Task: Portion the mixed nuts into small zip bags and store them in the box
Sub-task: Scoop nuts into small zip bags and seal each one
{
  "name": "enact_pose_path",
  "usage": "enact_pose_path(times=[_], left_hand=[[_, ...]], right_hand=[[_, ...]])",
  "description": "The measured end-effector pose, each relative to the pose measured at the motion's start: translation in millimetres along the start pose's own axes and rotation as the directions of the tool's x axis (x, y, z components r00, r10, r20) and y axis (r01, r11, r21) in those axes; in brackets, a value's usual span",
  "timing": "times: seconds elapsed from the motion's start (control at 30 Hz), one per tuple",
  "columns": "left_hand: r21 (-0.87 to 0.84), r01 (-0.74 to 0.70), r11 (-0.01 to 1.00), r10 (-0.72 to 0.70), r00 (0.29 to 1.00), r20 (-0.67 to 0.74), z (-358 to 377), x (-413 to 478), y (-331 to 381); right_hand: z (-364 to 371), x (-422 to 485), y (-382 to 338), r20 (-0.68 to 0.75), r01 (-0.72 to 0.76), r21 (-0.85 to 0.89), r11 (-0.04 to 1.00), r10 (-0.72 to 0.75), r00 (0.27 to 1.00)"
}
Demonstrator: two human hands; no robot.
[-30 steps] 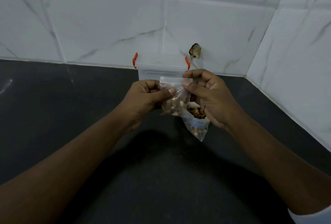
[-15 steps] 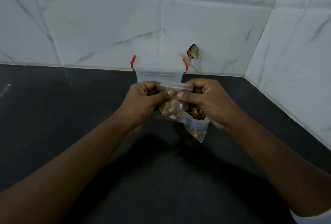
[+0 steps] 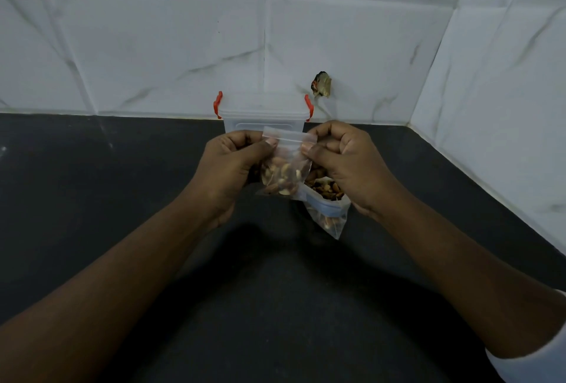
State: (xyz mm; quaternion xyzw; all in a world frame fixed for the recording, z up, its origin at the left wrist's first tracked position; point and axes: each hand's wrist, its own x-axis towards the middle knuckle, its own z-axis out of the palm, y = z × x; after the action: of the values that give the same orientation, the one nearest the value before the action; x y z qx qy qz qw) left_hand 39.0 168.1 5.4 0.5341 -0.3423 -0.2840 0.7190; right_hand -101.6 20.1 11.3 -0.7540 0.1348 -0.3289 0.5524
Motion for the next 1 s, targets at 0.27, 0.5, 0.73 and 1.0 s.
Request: enact_pose_path(times=[0.27,0.5,0.73,1.0], left_hand=[[0.011,-0.01,1.0,0.011,0.999,-0.052,-1.0,1.9,-2.2],[0.023,-0.02,1.0,0.021,0.999,-0.05,-1.1,1.5,-2.6],[0.038,-0.032,0.999,0.034,0.998,-0.046,-2.6,2.7,-3.9],[0.065,-0.076,0.995,0.08,0.995,-0.066,-4.4,2.8,-5.8]], right_hand=[[-1.5,1.1,-2.8,-0.024,-0.039,0.031,0.999,0.039,0.999],[-1.3,1.5,1.0,0.001,-0.058,0.092,0.994,0.058,0.998],[-3.7,2.3,0.1,0.024,-0.026,0.071,0.997,0.025,0.999],[-2.9,1.5,2.3,0.099,-0.028,0.048,0.998,0.023,0.995]])
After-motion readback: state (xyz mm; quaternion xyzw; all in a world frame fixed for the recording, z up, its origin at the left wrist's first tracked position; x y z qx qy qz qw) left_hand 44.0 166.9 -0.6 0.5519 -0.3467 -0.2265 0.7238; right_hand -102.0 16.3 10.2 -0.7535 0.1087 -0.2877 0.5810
